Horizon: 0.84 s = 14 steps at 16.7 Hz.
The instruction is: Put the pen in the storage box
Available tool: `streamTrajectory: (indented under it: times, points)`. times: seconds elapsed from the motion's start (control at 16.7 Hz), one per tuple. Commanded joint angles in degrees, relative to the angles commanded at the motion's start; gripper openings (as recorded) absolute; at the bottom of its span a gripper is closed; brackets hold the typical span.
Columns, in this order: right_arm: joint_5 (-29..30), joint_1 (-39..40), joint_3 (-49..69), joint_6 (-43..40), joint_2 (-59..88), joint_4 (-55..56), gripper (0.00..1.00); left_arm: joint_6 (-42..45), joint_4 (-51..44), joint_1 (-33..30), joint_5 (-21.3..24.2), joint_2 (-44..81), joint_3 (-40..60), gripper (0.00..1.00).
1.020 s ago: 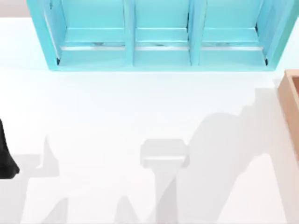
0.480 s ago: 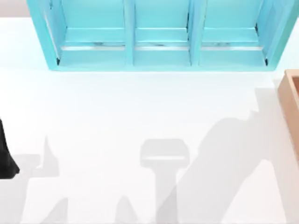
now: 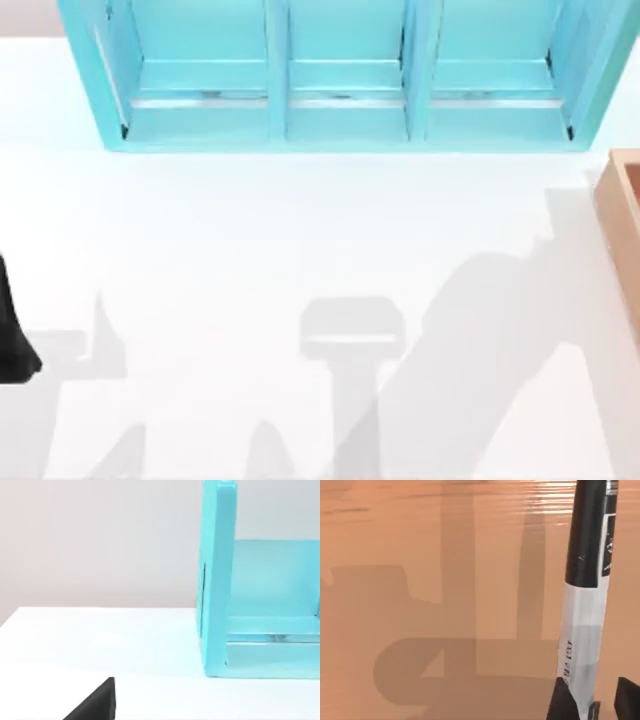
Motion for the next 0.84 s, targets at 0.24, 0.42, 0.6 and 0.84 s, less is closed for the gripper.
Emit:
streamTrajectory:
  times: [0.24,0.42,0.6,0.84]
  points:
    - [0.0,0.0,0.0,0.0,0.0,0.0,0.68,0.0,0.0,0.0,0.0,0.0,0.0,1.0]
    - [0.0,0.0,0.0,0.0,0.0,0.0,0.9,0.0,0.0,0.0,0.0,0.0,0.0,1.0]
    - [0.0,0.0,0.0,0.0,0.0,0.0,1.0,0.0,0.0,0.0,0.0,0.0,0.0,1.0]
    - [0.0,0.0,0.0,0.0,0.0,0.0,1.0,0.0,0.0,0.0,0.0,0.0,0.0,1.0]
